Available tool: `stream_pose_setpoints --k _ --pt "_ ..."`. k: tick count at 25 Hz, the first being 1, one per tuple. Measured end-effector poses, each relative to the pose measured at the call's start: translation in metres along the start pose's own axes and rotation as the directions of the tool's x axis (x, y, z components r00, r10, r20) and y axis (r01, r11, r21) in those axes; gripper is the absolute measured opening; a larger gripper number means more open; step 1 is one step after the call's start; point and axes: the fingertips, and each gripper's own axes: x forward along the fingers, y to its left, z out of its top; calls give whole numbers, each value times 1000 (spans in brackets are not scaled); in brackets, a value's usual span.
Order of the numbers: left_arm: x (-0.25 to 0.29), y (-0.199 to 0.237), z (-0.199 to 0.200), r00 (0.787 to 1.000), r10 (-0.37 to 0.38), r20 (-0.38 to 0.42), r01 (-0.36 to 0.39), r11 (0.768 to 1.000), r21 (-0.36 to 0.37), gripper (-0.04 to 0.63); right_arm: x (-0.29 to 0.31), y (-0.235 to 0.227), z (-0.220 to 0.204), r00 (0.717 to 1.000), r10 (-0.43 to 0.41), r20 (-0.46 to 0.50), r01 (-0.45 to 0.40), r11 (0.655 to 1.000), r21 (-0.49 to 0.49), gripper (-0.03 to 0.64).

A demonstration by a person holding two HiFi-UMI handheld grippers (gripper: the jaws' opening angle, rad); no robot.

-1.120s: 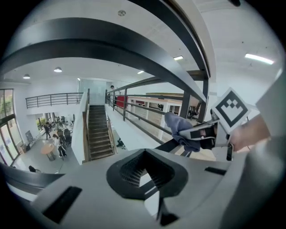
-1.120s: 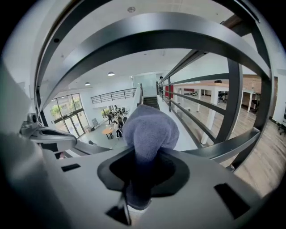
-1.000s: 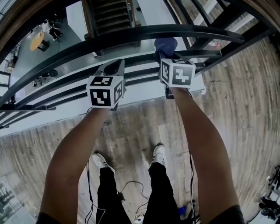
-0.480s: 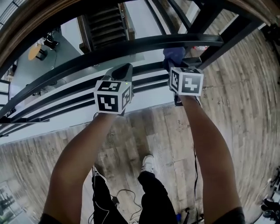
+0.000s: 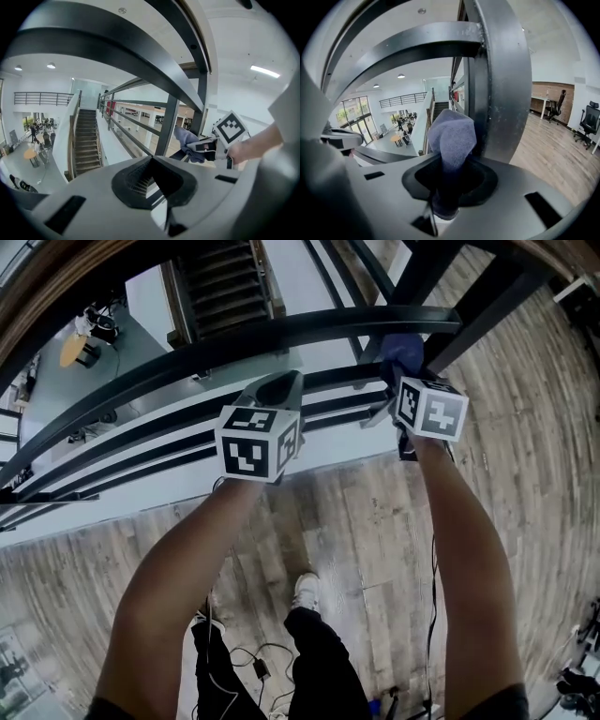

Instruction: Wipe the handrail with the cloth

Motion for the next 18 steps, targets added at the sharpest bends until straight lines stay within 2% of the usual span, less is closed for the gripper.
stream_pose_setpoints --k 5,8,10,13,18 --pt "-19 17 -17 1000 6 3 -6 1000 12 2 -2 6 -6 999 -42 3 42 999 9 89" --pt "-50 38 -16 999 21 30 -23 998 52 2 -10 12 -1 999 -14 29 15 1000 -25 89" --pt "-73 55 -19 999 29 46 -32 998 56 2 -21 30 10 996 12 92 -4 997 -79 89" --pt "-112 95 -39 996 73 43 -74 997 30 2 -31 92 10 977 101 185 -81 990 -116 89" --pt "-179 158 -71 989 143 40 -142 990 -27 3 -50 230 -30 941 287 179 -260 952 -162 89"
